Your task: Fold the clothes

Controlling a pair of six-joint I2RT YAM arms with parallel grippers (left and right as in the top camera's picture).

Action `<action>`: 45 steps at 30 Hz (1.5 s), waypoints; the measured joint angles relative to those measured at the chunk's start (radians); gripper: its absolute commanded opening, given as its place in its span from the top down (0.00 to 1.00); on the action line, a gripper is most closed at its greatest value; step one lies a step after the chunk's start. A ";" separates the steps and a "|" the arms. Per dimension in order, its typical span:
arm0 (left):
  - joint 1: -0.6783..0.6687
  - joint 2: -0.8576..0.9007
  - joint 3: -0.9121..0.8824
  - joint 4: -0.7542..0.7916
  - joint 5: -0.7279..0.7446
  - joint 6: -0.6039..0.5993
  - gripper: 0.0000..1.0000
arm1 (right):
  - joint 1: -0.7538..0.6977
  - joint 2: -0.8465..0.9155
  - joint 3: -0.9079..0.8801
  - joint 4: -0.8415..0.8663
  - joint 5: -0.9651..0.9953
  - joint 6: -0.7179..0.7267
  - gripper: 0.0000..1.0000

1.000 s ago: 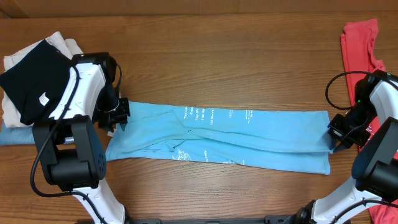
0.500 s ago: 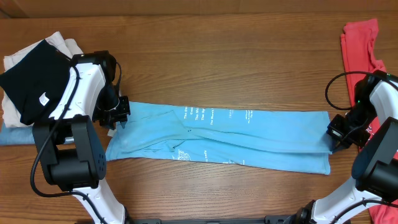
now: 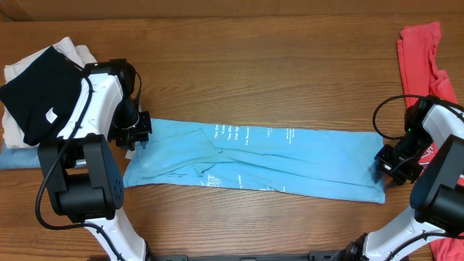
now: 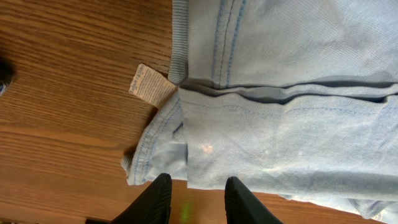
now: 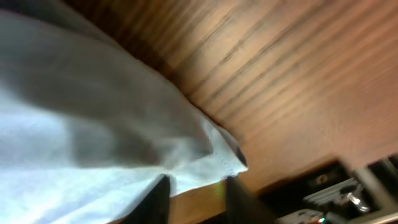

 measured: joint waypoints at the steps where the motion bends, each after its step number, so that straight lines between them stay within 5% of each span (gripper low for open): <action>1: 0.000 0.000 0.000 0.000 0.000 0.000 0.65 | 0.000 0.000 0.000 0.004 -0.003 0.003 0.58; 10: 0.000 0.000 0.000 0.003 0.000 0.000 0.64 | -0.014 0.000 0.083 -0.012 -0.005 -0.001 0.50; 12: 0.000 0.000 0.000 0.003 0.000 0.000 0.64 | -0.019 0.000 0.130 -0.010 -0.005 -0.015 0.37; 21: 0.000 0.000 0.000 0.004 0.000 0.000 0.59 | -0.024 0.000 0.164 0.063 -0.079 -0.180 0.13; 33: 0.000 0.000 0.000 0.010 0.000 0.000 0.58 | -0.025 0.000 0.009 0.200 -0.118 -0.303 0.06; 36: 0.000 0.000 0.000 0.011 0.000 0.000 0.58 | -0.024 0.000 -0.031 0.222 -0.177 -0.335 0.11; 40: 0.000 0.000 0.000 0.014 0.000 0.000 0.58 | -0.024 0.000 -0.052 0.215 -0.272 -0.373 0.36; 45: 0.000 0.000 -0.001 0.016 0.000 0.000 0.59 | -0.024 0.000 -0.064 0.227 -0.330 -0.401 0.92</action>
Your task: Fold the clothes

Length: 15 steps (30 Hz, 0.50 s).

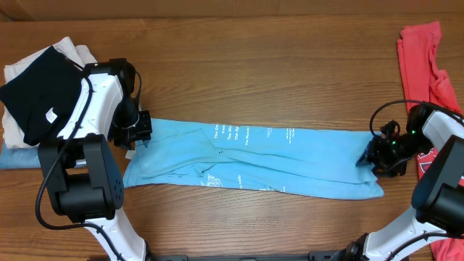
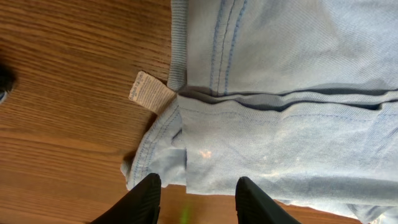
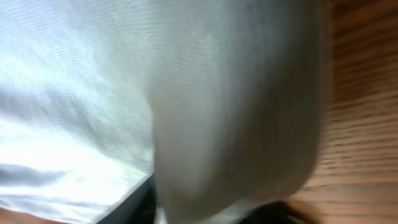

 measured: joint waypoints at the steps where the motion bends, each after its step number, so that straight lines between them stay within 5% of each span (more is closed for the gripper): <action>1: 0.000 0.000 0.000 0.001 0.000 0.000 0.59 | 0.000 0.000 0.000 0.003 -0.003 -0.006 0.96; 15: 0.000 0.000 -0.001 0.002 0.000 0.000 0.66 | -0.039 0.000 0.121 -0.030 0.109 0.136 0.96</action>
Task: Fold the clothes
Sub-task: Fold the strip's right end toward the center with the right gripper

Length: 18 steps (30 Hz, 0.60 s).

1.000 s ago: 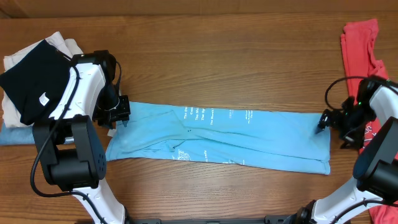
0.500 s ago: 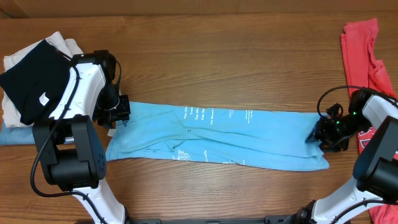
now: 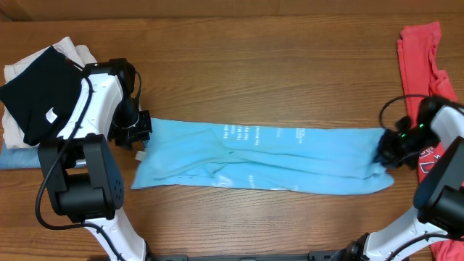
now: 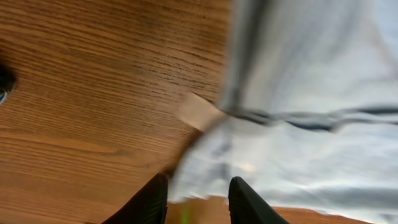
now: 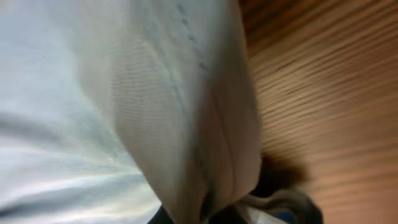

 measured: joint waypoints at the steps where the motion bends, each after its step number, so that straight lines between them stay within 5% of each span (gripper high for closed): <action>1: 0.000 0.000 0.000 0.000 0.000 0.000 0.66 | -0.008 0.000 0.024 -0.008 0.011 0.011 0.96; 10: 0.000 0.000 0.000 0.024 0.050 0.000 0.65 | 0.021 0.000 0.280 -0.166 0.064 0.053 0.96; 18: 0.000 0.000 0.000 0.037 0.095 0.000 0.65 | 0.270 0.000 0.298 -0.203 0.074 0.063 0.96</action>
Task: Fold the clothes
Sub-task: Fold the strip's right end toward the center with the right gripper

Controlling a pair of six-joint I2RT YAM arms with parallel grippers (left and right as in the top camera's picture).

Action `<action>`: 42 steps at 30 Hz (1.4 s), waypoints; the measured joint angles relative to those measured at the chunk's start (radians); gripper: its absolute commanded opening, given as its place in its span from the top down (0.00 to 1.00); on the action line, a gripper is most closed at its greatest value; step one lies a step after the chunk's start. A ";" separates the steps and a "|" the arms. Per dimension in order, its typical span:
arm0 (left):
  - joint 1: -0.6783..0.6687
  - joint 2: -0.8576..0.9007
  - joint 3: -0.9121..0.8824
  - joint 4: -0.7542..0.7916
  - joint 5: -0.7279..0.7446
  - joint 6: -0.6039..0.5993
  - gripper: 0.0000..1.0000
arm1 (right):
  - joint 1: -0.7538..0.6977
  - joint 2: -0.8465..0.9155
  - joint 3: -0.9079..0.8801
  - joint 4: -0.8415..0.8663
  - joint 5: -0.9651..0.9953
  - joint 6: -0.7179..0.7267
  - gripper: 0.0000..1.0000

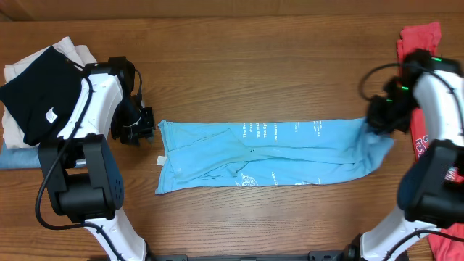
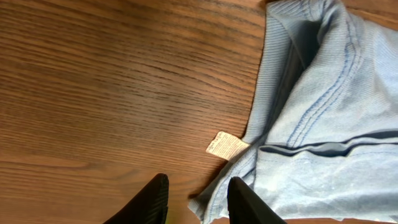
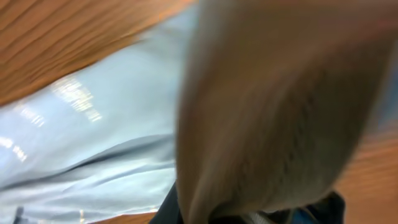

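Observation:
A light blue shirt (image 1: 268,154), folded into a long strip, lies across the middle of the table. Its collar end with a small tag (image 2: 227,145) is at the left. My left gripper (image 1: 143,130) stands open just left of that end, and a corner of cloth lies between its fingertips (image 2: 160,186). My right gripper (image 1: 375,122) is shut on the shirt's right end, holding it slightly raised. In the right wrist view, blurred cloth (image 3: 267,106) hangs close in front of the camera and hides the fingers.
A stack of clothes sits at the far left, with a black garment (image 1: 40,90) on white ones (image 1: 69,45). A red garment (image 1: 419,47) lies at the far right, and more red cloth (image 1: 449,250) at the front right corner.
My right gripper moved toward the far side with the shirt's right end in it. The shirt's left end slid to the right, away from my open left gripper, which stayed in place.
The shirt first lay with its collar end at my left gripper and my right gripper at its right hem. The right gripper then took hold of that end. The whole strip has since shifted rightward, off the left fingers.

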 measured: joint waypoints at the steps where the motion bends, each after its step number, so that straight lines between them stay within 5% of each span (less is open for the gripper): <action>1: 0.000 0.000 0.000 0.000 0.002 0.000 0.65 | 0.040 0.000 0.000 0.001 0.000 0.004 0.96; 20: 0.000 0.000 0.000 0.000 0.011 0.000 0.65 | 0.552 0.080 0.000 0.030 0.000 0.169 0.96; 42: 0.000 0.000 0.000 0.000 0.011 0.001 0.65 | 0.654 0.094 0.000 0.028 -0.038 0.253 0.96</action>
